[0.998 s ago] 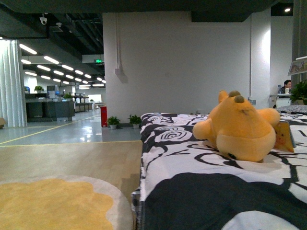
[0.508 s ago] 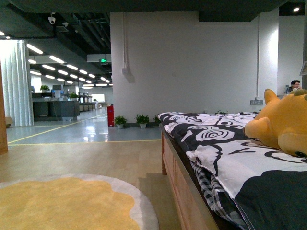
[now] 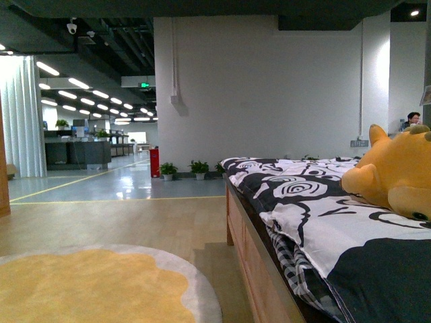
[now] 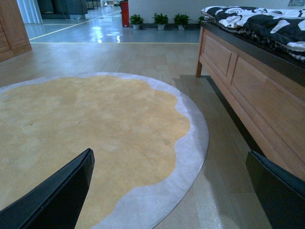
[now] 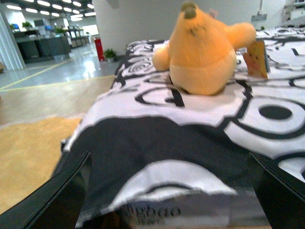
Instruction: Put away toys
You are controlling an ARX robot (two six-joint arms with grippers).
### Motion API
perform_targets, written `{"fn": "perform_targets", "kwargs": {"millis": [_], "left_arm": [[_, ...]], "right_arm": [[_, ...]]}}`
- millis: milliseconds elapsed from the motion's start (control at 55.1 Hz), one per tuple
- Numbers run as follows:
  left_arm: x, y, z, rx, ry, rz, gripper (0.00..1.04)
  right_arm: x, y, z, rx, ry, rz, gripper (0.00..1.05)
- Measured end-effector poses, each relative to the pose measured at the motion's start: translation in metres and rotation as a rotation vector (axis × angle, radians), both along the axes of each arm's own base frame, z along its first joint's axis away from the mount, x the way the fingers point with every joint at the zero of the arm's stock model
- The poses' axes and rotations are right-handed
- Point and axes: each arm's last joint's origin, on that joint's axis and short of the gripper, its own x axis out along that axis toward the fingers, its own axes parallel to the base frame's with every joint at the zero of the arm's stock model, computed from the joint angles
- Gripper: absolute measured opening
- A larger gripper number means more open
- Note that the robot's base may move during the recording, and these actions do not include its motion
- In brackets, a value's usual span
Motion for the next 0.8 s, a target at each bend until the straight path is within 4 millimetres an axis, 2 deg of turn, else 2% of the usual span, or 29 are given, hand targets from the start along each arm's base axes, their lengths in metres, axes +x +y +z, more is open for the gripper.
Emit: {"fn": "perform_targets", "kwargs": {"millis": [91, 472, 798], "left_arm": [[0.0, 0.0, 0.0, 0.0, 0.0, 0.0, 0.98], [0.0, 0.0, 0.0, 0.0, 0.0, 0.0, 0.98], [0.0, 0.0, 0.0, 0.0, 0.0, 0.0, 0.98]], "right_arm": [[0.021, 0.011, 0.017, -0.013, -0.033, 0.006, 0.98], [0.099, 0.054, 0.06, -0.156, -0.128, -0.044, 0.98], [0.166, 0.06, 0.088, -0.311, -0.088, -0.243, 0.98]]}}
